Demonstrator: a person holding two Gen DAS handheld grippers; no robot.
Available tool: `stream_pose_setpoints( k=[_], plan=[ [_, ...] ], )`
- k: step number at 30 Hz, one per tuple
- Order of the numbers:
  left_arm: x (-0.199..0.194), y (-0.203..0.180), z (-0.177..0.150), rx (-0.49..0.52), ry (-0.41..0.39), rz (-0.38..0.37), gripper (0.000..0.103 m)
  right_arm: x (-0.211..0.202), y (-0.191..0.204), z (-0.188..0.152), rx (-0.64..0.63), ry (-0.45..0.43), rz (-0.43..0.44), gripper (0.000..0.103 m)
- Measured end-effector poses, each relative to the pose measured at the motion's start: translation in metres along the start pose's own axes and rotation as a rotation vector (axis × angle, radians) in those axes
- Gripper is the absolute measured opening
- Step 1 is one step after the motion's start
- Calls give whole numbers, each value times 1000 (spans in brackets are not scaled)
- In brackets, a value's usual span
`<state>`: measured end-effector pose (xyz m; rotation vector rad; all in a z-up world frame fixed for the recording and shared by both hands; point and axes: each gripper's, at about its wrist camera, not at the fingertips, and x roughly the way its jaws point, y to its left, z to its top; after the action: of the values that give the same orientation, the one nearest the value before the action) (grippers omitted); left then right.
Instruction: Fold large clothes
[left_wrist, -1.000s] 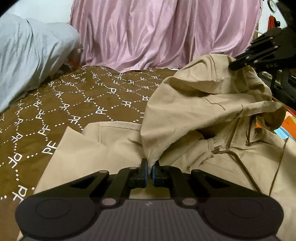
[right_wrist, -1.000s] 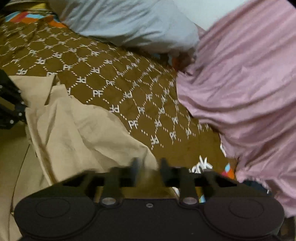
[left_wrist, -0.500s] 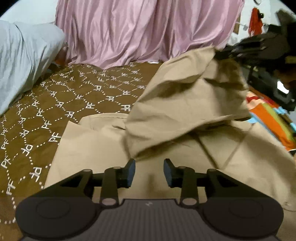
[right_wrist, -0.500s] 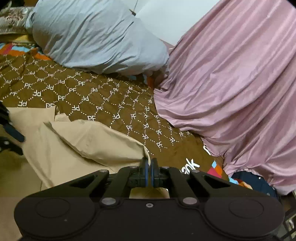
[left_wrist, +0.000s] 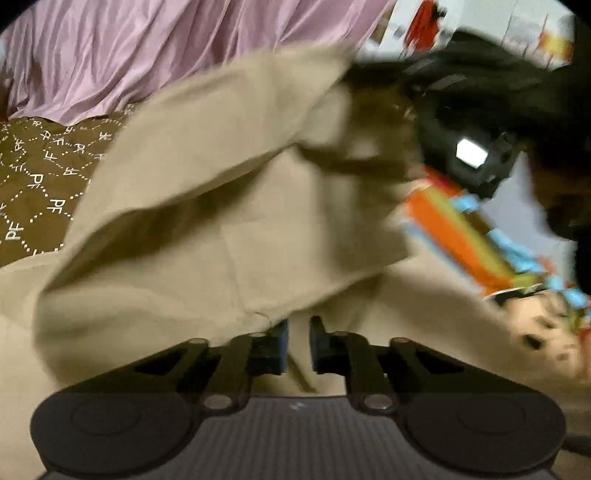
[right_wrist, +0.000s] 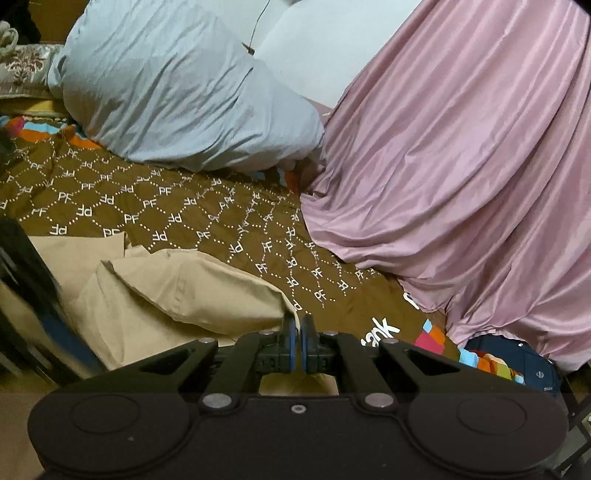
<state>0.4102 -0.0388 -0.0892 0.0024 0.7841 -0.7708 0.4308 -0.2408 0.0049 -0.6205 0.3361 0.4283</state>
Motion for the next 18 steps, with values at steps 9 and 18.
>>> stream_pose_setpoints(
  k=[9,18],
  plan=[
    [57,25,21,22,37,199,10,-38,6,-20,53,-43,-7,2],
    [-8,19,-29,-67,7,30,10,-38,4,-25,120,-62,-17,2]
  ],
)
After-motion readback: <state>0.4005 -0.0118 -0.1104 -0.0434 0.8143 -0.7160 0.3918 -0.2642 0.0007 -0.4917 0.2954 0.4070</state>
